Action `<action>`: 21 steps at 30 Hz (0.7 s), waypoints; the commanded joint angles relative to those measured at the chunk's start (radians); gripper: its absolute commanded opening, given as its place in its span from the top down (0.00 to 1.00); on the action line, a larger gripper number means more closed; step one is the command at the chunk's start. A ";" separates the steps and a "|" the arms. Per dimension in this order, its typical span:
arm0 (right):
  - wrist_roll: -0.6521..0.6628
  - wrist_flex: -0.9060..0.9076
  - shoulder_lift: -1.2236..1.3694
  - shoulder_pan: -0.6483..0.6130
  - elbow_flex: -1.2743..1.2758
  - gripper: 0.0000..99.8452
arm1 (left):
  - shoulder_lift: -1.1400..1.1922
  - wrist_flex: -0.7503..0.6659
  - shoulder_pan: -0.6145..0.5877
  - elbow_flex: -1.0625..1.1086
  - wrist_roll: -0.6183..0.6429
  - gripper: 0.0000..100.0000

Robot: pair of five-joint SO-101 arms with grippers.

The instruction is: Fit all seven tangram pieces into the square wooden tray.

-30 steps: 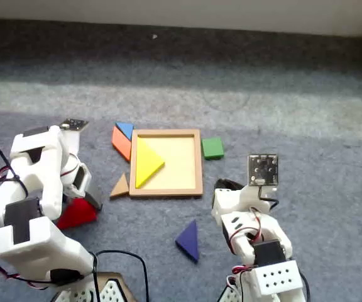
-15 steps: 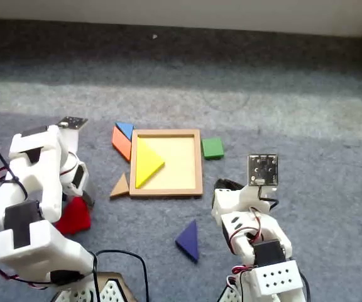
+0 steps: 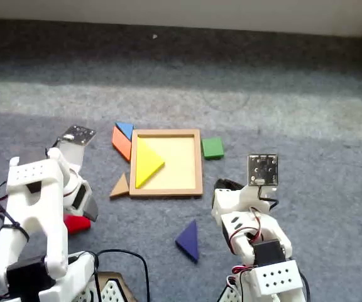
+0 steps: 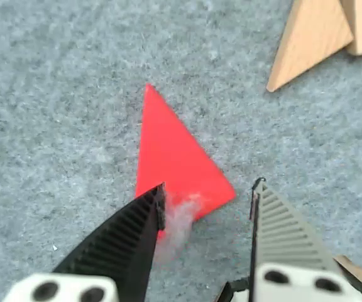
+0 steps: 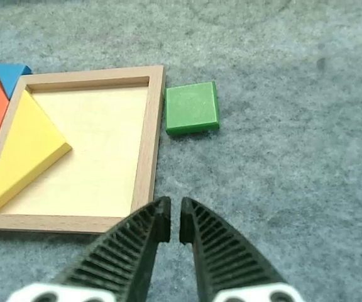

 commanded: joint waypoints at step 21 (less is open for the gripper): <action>0.009 -0.024 -0.012 0.010 -0.002 0.96 | 0.460 -0.130 -0.127 -0.228 -0.083 0.85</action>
